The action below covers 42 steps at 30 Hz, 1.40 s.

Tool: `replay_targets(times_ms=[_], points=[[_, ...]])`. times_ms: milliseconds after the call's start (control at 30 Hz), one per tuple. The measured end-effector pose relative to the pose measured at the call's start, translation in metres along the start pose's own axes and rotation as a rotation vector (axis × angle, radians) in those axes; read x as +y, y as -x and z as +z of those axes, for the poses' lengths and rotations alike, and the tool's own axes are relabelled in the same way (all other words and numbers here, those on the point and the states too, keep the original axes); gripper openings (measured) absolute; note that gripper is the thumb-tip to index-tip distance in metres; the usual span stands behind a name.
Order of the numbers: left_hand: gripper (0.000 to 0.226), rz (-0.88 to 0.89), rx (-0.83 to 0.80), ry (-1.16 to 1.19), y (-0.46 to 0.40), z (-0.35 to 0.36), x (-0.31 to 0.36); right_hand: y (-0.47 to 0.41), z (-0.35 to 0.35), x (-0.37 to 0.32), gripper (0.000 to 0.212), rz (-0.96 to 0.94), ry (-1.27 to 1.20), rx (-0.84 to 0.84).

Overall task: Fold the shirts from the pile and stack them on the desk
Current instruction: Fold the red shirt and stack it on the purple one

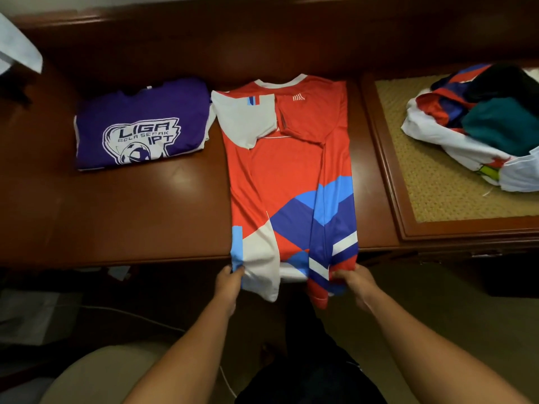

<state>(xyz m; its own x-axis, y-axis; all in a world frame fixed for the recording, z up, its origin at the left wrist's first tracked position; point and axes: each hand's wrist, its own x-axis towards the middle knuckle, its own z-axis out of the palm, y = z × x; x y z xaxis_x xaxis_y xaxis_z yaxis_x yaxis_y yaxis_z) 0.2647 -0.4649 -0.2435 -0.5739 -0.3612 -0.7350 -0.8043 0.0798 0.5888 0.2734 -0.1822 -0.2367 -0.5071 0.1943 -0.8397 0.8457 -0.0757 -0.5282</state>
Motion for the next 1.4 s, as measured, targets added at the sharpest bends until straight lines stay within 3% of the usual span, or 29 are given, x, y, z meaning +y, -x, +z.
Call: replay_targets(times_ms=[200,333,400,533,767,1033,1267,1400], points=[[0.010,0.057,0.006,-0.013,0.019,-0.016,-0.010,0.016,-0.013,0.017,0.021,-0.093,0.100,0.064],[0.019,0.003,-0.160,0.099,0.037,-0.017,-0.015,0.029,-0.005,0.021,0.013,-0.173,0.034,0.122],[0.029,-0.036,-0.231,0.103,0.044,-0.017,-0.017,0.036,-0.002,0.019,0.013,-0.145,-0.072,0.090],[0.025,-0.060,-0.263,0.080,0.057,-0.023,-0.014,0.046,0.000,0.022,0.015,-0.023,-0.174,-0.020],[0.026,0.024,-0.206,0.070,0.072,-0.037,-0.008,0.070,-0.008,0.022,0.020,-0.062,-0.125,0.065],[0.031,0.130,-0.192,0.256,0.088,-0.035,0.008,0.097,-0.005,-0.011,0.017,-0.281,0.017,0.207],[0.068,0.245,0.042,0.166,0.083,-0.026,0.054,0.100,0.008,-0.073,0.056,-0.397,0.141,0.334],[0.077,0.299,0.170,0.057,0.058,-0.019,0.088,0.079,0.013,-0.109,0.070,-0.440,0.219,0.349]])
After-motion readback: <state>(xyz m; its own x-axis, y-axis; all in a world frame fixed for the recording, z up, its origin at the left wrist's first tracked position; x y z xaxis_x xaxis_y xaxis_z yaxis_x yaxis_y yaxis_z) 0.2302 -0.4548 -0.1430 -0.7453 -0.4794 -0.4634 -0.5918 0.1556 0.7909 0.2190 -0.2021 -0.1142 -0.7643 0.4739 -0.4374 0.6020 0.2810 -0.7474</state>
